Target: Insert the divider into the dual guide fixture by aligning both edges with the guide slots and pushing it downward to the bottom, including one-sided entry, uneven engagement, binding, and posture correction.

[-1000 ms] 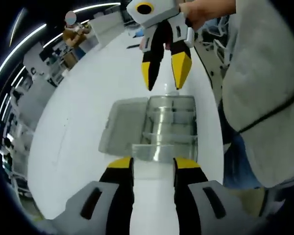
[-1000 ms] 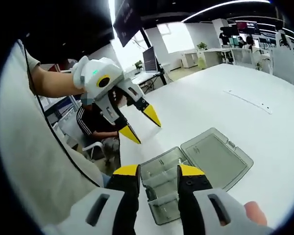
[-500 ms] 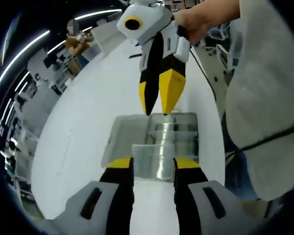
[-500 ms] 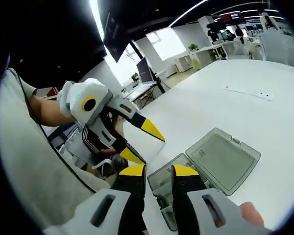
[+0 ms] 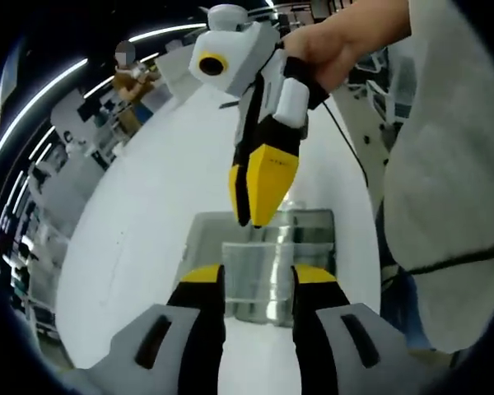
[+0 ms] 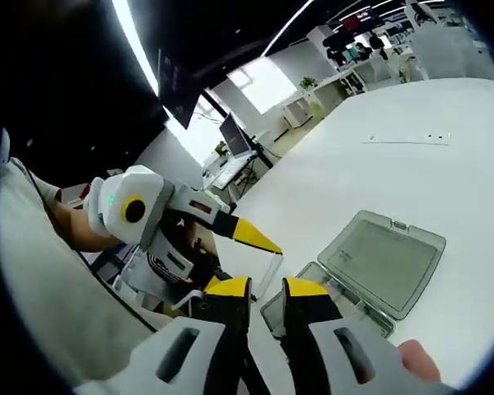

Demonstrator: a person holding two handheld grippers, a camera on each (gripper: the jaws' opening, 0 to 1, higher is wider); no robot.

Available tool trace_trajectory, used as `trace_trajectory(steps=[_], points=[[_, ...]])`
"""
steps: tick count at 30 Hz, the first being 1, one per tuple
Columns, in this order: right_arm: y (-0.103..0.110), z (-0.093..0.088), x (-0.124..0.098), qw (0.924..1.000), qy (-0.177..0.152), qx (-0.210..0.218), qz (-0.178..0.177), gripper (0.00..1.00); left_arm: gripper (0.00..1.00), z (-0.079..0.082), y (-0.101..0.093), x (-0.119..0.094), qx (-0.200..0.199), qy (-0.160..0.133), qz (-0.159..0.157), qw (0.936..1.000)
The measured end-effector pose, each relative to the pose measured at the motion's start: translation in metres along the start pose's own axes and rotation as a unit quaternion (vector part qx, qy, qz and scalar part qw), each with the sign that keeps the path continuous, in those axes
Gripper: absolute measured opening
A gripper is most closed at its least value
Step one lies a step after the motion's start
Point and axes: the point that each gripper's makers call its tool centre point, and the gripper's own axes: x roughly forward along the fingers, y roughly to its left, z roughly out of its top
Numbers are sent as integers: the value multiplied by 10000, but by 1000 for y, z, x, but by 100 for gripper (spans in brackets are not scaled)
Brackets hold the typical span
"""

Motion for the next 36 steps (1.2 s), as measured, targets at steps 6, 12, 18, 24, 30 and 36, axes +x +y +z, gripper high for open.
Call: trace_trajectory(steps=[6, 12, 18, 24, 30, 36], points=[[1, 0, 1, 9999, -15, 103, 14, 7, 28, 5, -1, 1, 12, -37, 63, 10000], [-3, -3, 1, 9998, 44, 213, -24, 6, 28, 8, -1, 3, 43, -56, 105, 9999], [-5, -6, 2, 9993, 84, 349, -36, 4, 28, 13, 0, 5, 49, -104, 155, 9998], [-8, -10, 2, 9988, 150, 468, -74, 1, 28, 16, 1, 6, 66, -114, 182, 9997], [-10, -10, 3, 9982, 162, 565, -65, 0, 28, 17, 0, 7, 114, -88, 196, 9997], [-9, -11, 5, 9971, 177, 737, -25, 0, 28, 17, 1, 7, 100, -89, 231, 9996]])
